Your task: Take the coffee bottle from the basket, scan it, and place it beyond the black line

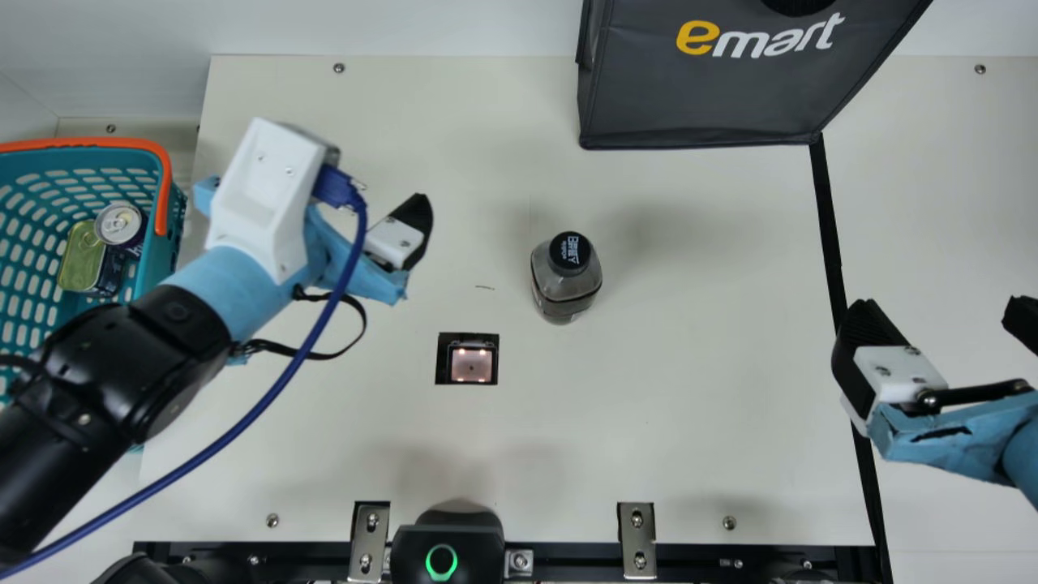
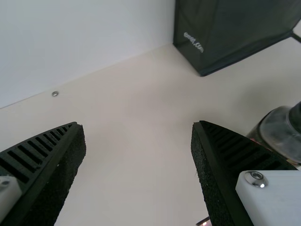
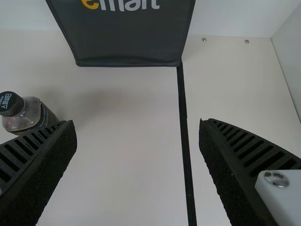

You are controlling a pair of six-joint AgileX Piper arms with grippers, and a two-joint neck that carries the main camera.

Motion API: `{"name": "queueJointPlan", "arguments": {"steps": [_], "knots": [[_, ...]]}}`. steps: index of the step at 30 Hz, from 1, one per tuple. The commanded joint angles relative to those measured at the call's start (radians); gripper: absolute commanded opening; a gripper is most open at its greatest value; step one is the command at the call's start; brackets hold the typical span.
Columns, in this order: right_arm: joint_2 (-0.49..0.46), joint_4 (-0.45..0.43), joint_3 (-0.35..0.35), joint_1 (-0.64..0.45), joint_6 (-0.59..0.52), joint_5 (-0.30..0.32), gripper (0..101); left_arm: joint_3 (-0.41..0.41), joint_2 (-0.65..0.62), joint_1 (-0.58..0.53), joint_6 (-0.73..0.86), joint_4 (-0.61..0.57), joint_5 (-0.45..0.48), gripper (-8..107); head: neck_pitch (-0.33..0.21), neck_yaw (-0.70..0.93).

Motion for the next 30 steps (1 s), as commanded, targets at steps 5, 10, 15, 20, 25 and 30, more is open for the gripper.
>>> {"name": "queueJointPlan", "arguments": {"steps": [5, 10, 15, 20, 25, 30], "knots": [[0.0, 0.0, 0.0, 0.0, 0.0, 0.0, 91, 0.044, -0.064, 0.086, 0.057, -0.049, 0.014, 90, -0.027, 0.002], [0.0, 0.0, 0.0, 0.0, 0.0, 0.0, 91, 0.076, -0.111, 0.152, 0.107, -0.093, 0.027, 90, -0.027, 0.002], [0.0, 0.0, 0.0, 0.0, 0.0, 0.0, 91, 0.104, -0.156, 0.212, 0.151, -0.133, 0.042, 90, -0.027, 0.002], [0.0, 0.0, 0.0, 0.0, 0.0, 0.0, 91, 0.131, -0.199, 0.267, 0.186, -0.165, 0.056, 90, -0.027, 0.002], [0.0, 0.0, 0.0, 0.0, 0.0, 0.0, 91, 0.158, -0.243, 0.321, 0.205, -0.186, 0.069, 90, -0.027, 0.002], [0.0, 0.0, 0.0, 0.0, 0.0, 0.0, 91, 0.183, -0.286, 0.369, 0.226, -0.2, 0.084, 90, -0.027, 0.002]]}}
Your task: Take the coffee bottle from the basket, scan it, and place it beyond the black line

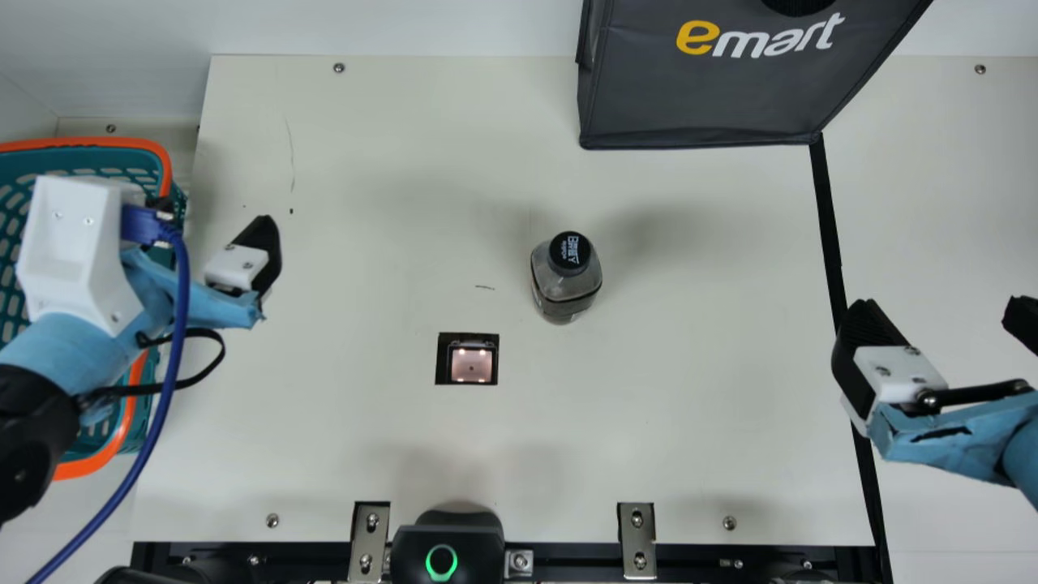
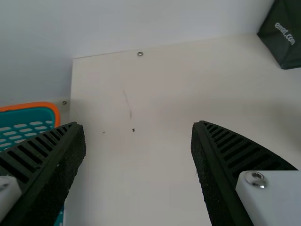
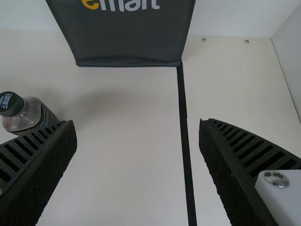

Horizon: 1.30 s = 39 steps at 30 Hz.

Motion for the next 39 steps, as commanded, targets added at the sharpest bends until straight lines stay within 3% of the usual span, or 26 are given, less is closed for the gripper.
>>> {"name": "queueJointPlan", "arguments": {"steps": [1, 24, 39], "knots": [[0.0, 0.0, 0.0, 0.0, 0.0, 0.0, 91, 0.007, -0.016, 0.019, 0.009, -0.002, 0.004, 90, -0.026, 0.002], [0.0, 0.0, 0.0, 0.0, 0.0, 0.0, 91, 0.087, -0.184, 0.195, 0.112, -0.072, 0.065, 90, -0.026, 0.002], [0.0, 0.0, 0.0, 0.0, 0.0, 0.001, 91, 0.11, -0.26, 0.251, 0.175, -0.142, 0.097, 90, -0.026, 0.002]]}}
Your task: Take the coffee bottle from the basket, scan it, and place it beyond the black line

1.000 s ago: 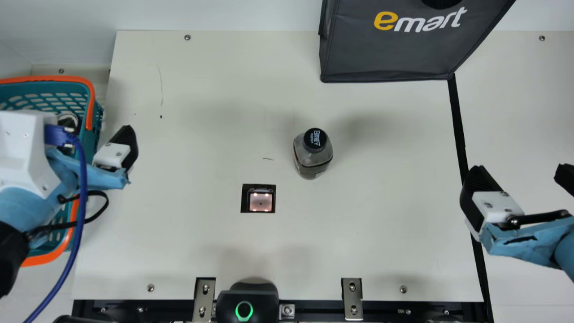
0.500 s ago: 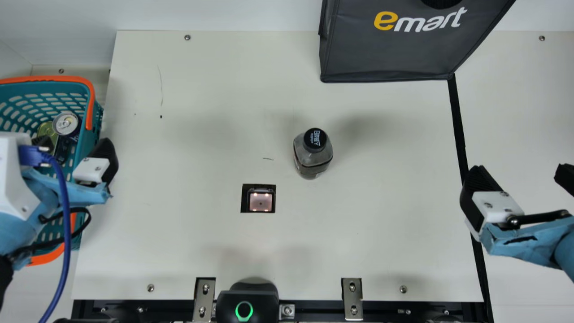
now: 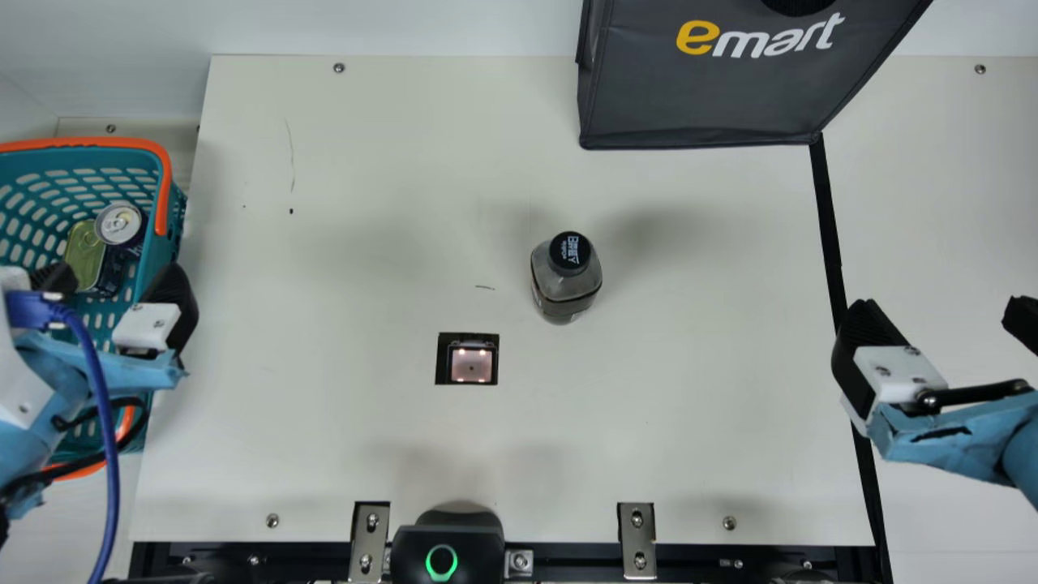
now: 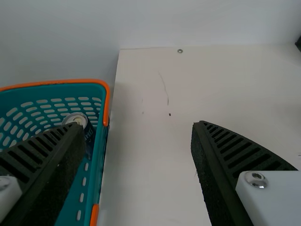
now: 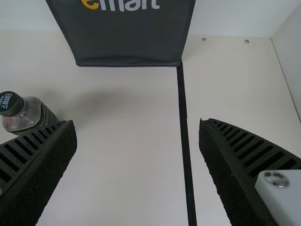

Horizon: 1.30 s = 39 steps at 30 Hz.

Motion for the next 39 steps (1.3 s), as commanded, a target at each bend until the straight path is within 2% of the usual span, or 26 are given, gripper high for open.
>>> {"name": "queueJointPlan", "arguments": {"steps": [1, 22, 39], "knots": [[0.0, 0.0, 0.0, 0.0, 0.0, 0.0, 91, 0.003, -0.008, 0.005, 0.007, -0.007, 0.003, 90, -0.026, 0.002], [0.0, 0.0, 0.0, 0.0, 0.0, 0.0, 91, 0.051, -0.087, 0.03, 0.061, -0.042, 0.052, 90, -0.026, 0.002], [0.0, 0.0, 0.0, 0.0, 0.0, 0.0, 91, 0.05, -0.089, 0.029, 0.063, -0.043, 0.051, 90, -0.026, 0.002]]}}
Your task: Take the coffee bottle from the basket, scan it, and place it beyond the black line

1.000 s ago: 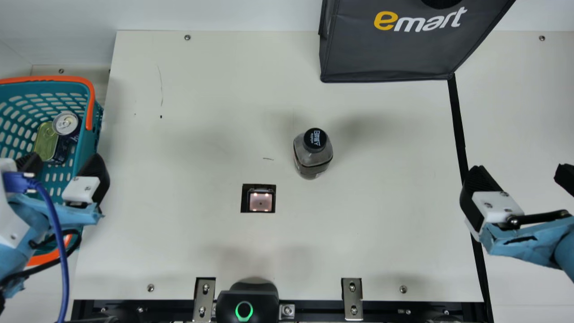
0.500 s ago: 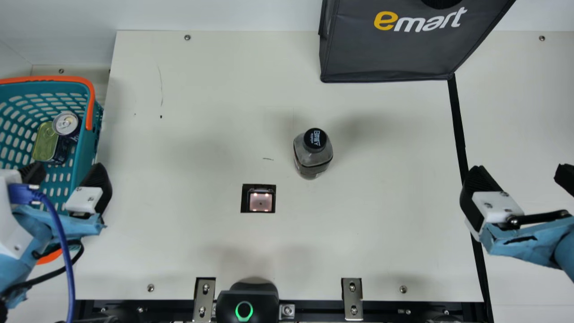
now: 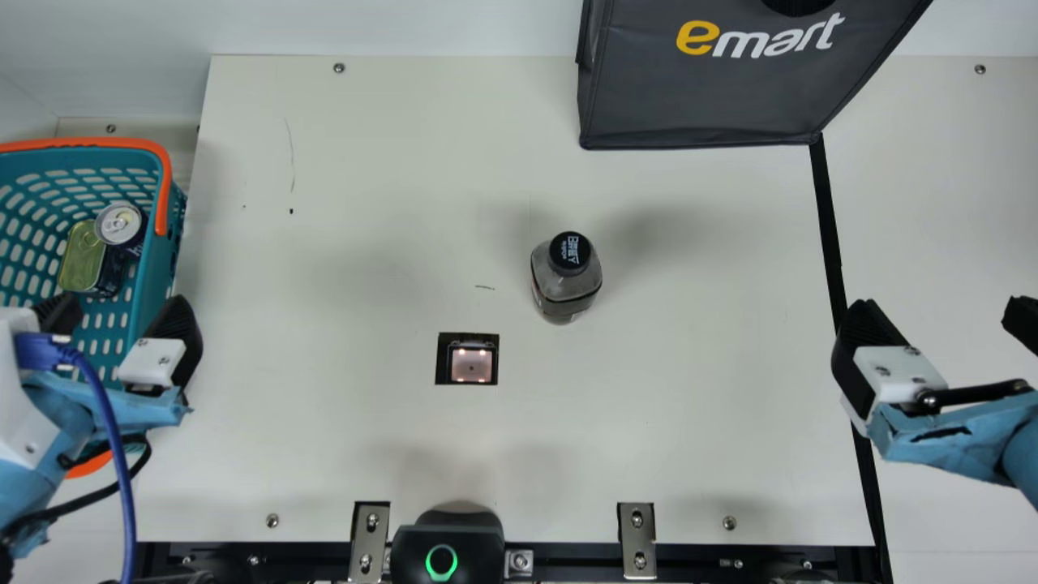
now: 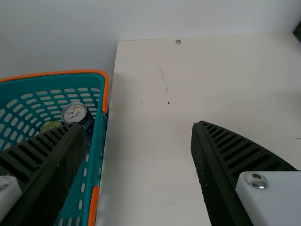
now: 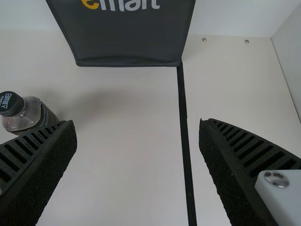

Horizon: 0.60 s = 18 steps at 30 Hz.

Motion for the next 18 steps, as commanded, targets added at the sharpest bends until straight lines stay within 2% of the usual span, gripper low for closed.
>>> {"name": "queueJointPlan", "arguments": {"steps": [1, 3, 18], "knots": [[0.0, 0.0, 0.0, 0.0, 0.0, 0.0, 91, 0.0, 0.0, 0.0, 0.0, 0.0, 0.0, 90, -0.026, 0.002], [0.001, -0.001, 0.0, 0.002, 0.002, -0.001, 91, 0.0, 0.0, 0.0, 0.0, 0.0, 0.0, 90, -0.026, 0.002], [0.1, 0.02, -0.119, 0.022, -0.013, 0.001, 91, 0.0, 0.0, 0.0, 0.0, 0.0, 0.0, 90, -0.026, 0.002]]}}
